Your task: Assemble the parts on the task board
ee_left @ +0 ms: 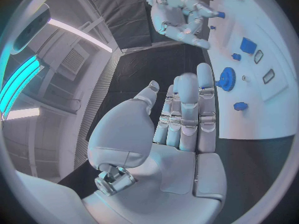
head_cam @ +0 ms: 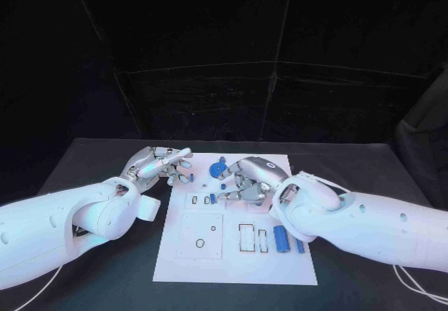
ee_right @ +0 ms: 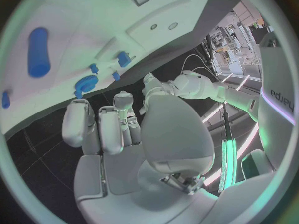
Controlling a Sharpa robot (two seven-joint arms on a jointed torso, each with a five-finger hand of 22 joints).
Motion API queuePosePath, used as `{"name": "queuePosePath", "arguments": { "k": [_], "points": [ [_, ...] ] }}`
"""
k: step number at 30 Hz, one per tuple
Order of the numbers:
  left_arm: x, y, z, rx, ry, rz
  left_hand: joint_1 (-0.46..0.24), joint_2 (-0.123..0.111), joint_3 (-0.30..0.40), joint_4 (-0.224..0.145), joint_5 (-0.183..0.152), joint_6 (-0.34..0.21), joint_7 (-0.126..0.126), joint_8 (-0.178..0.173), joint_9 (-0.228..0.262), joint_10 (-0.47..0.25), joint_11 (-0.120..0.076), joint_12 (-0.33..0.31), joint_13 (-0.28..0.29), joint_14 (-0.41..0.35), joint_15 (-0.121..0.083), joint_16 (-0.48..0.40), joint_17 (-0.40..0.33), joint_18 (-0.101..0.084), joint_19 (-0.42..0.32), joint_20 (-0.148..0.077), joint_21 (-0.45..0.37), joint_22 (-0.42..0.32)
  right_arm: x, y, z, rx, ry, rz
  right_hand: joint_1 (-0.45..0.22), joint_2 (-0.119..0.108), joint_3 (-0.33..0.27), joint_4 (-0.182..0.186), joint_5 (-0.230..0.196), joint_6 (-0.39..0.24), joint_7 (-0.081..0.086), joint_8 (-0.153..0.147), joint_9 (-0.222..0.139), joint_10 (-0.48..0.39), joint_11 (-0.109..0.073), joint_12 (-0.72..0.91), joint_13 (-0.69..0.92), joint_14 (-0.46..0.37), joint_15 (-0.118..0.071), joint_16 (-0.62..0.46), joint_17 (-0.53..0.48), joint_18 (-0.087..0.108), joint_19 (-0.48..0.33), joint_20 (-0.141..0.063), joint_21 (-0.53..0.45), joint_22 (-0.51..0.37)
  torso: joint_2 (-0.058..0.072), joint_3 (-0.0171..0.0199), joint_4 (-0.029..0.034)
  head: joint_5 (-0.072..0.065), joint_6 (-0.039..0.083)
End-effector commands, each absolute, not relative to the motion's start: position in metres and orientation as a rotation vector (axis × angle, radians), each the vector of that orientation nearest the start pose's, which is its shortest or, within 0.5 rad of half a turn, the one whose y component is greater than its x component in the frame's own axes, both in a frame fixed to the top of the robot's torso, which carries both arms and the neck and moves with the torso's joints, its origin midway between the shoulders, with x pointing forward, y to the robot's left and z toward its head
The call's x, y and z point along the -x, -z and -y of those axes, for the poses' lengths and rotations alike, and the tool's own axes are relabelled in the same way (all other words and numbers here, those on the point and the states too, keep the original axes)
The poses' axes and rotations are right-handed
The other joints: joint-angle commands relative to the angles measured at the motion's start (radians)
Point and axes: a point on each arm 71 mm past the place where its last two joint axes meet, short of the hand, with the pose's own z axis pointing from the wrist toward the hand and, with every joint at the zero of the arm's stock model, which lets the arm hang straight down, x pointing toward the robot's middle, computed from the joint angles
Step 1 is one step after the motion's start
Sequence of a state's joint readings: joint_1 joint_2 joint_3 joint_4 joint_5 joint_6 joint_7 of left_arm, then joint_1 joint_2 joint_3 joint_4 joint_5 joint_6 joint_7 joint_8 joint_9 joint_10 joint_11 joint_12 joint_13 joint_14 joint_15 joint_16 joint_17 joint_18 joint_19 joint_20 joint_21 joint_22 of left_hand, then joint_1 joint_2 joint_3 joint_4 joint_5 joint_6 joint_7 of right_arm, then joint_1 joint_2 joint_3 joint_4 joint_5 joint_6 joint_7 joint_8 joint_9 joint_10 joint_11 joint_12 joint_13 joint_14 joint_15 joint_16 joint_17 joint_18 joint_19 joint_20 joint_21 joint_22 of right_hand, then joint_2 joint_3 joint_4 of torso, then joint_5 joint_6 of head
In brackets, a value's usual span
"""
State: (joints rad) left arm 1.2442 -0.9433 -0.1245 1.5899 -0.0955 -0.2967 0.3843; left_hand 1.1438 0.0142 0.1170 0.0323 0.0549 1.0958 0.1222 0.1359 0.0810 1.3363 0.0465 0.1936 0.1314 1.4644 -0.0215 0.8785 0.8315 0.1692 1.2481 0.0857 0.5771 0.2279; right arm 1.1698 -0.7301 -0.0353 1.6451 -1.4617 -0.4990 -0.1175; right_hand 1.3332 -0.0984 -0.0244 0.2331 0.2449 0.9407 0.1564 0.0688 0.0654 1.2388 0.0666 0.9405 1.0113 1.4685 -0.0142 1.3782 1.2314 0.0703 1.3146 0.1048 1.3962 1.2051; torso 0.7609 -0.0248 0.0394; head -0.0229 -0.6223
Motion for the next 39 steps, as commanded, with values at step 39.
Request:
{"name": "queuePosePath", "arguments": {
  "k": [39],
  "points": [
    [-0.522, 0.186, -0.149, 0.156, 0.324, -2.364, -0.025, 0.071, -0.347, 0.240, -0.005, -0.109, -0.064, 0.400, 0.261, -0.089, -0.061, 0.813, 0.765, 0.106, -0.058, 0.692, 0.739, -0.107, 0.229, -0.058, 0.799, 0.993, -0.481, 0.135, 0.228, -0.275, -0.881, -1.545, 0.033, 0.024, -0.085, 0.006, 0.121, -0.004, -0.007, 0.017, 0.003, -0.036, -0.006, -0.054, -0.080, 0.010, 0.001, -0.091, -0.099, 0.031, -0.061, -0.006, -0.070, -0.102, -0.044, 0.0262, -0.0080, 0.033, -0.035]
  ]
}}
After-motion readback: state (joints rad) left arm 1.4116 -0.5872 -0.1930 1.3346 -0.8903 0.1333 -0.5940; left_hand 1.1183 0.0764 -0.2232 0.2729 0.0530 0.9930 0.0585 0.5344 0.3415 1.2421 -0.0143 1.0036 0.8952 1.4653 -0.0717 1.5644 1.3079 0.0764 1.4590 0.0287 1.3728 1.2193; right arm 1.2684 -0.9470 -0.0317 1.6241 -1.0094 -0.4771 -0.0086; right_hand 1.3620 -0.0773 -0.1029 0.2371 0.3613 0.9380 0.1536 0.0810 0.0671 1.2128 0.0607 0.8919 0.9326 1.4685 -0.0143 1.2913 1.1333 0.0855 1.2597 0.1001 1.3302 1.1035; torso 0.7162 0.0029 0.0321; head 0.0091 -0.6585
